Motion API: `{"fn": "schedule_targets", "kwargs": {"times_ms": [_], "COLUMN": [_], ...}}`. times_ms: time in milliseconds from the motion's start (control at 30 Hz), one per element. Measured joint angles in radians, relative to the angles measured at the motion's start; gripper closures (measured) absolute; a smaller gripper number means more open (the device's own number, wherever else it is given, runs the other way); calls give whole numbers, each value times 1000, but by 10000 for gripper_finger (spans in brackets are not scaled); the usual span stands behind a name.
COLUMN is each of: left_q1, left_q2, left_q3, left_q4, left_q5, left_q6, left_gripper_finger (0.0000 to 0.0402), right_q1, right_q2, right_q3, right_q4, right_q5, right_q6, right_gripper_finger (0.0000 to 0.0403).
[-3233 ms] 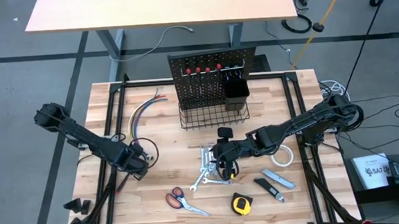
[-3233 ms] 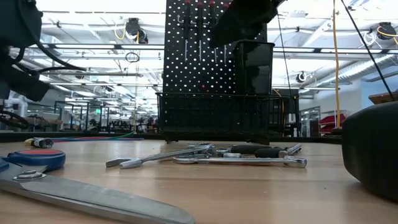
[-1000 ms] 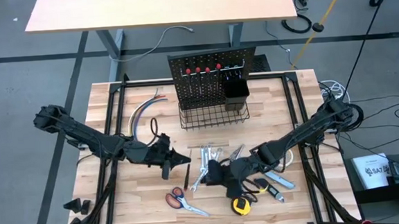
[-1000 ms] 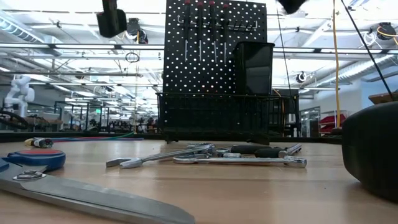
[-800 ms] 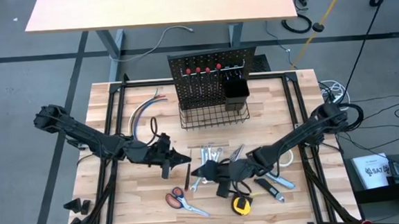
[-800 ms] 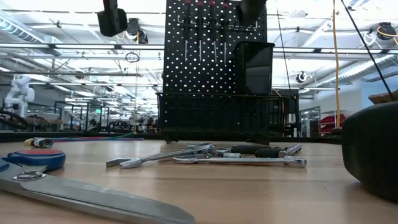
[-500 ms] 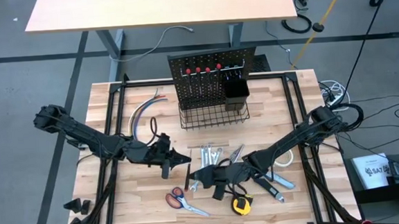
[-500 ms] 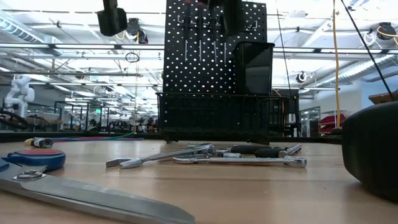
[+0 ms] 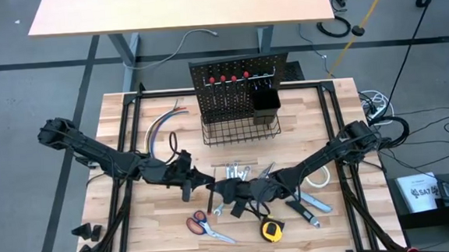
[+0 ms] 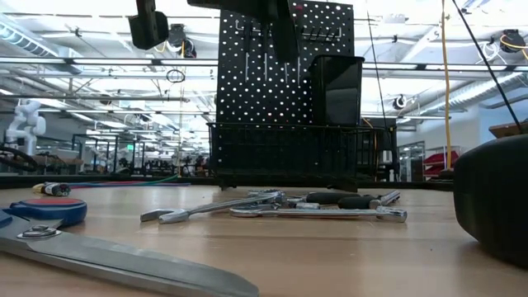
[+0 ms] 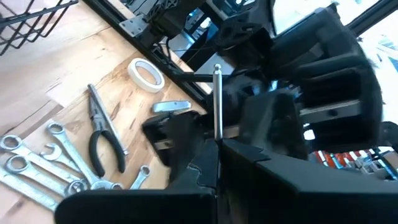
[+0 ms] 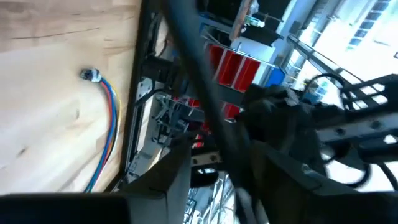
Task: Hang tools onto peg board
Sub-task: Hang the nut driver on the pegboard
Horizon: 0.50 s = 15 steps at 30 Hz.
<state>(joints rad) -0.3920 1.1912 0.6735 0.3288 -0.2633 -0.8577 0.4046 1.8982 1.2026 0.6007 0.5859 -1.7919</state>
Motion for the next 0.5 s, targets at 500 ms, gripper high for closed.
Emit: {"fn": "schedule_targets", "kwargs": {"times_ms": [500], "left_q1": [1], "left_q2": [0], "left_q3": [0], "left_q4": [-14], "left_q5": [-49], "left_q6": [5], "left_gripper_finger": [366], "right_q1": [14], "right_q2": [-2], "right_q3": [0], "right_q4": [5], "right_q5": [31], "right_q6": [55], "right_gripper_finger": [387]}}
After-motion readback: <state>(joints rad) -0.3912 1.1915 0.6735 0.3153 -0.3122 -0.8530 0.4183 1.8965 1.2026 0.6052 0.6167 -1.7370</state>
